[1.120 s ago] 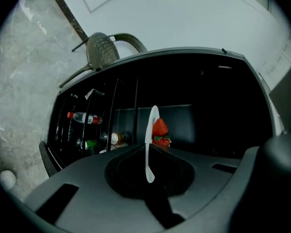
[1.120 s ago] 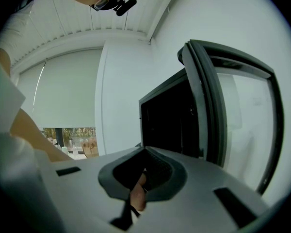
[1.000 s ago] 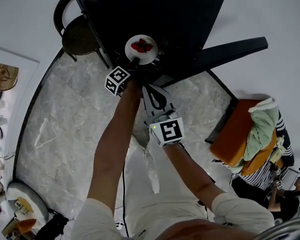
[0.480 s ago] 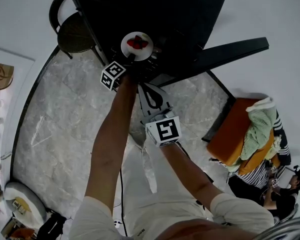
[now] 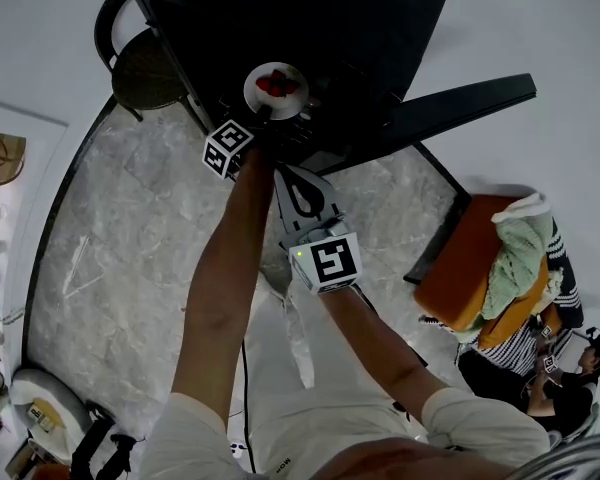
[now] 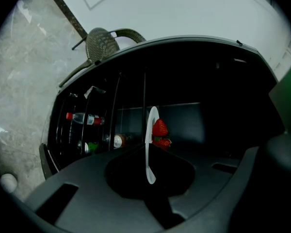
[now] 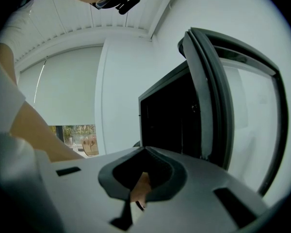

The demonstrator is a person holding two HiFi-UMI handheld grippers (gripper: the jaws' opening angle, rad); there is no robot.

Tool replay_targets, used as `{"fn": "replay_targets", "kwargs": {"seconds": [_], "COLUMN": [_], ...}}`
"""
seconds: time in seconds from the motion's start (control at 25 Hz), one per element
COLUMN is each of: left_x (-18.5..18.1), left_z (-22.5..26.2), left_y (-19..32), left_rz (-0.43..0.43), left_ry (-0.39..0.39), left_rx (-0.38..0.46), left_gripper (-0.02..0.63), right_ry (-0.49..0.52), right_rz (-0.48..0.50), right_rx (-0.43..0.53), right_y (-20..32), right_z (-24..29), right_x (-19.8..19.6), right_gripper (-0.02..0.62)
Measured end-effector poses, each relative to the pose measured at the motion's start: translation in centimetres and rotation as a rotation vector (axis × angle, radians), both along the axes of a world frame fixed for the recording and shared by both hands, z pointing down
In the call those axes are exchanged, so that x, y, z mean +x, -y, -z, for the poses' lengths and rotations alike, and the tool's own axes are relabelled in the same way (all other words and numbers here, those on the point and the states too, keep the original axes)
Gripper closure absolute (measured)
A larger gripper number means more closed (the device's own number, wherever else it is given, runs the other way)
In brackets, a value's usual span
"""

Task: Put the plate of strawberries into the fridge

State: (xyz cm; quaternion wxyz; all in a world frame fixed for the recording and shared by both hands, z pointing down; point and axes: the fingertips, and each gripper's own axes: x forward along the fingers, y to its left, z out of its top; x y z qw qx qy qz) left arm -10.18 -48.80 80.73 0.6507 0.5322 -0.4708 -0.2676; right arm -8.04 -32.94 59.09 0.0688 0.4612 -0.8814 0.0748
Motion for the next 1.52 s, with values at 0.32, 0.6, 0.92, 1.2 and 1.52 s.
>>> {"fn": "replay_targets", "kwargs": {"seconds": [0.32,0.6,0.92,1.2,1.52], "left_x": [-0.1,-0.3,-0.6,-0.4,-1.1], "left_z": [0.4,-0.1,0.2,1.2,2.9], "left_y": [0.1,-0.8,-2.4,-3.7,-4.7], "left_rz": [-0.012,-0.009,0.044,0.023,0.028], "left_ry": [0.003,0.007,-0.061,-0.08,-0.078], "left_rx": [0.039,0.058,0.083,0.097,0.141], "left_gripper": [0.595,0.544,0.543,0.545,0.586], "right_ry": [-0.006,-0.009,-0.008,0.001,0.014], "right_rz": [-0.004,0.001,-0.008,-0.016,-0.021], "right_rx": [-0.008,-0.026,-0.038,-0.038,-0.036], "right_y": [-0.3,-0.9,-1.0,-1.4,-1.8], "right_z": [-0.2,-1.1,-1.2,-0.8,-0.4], "right_x": [-0.2,-0.4,-0.5,-0.8,-1.1], "right_gripper": [0.583,0.584,0.583,0.583,0.583]}}
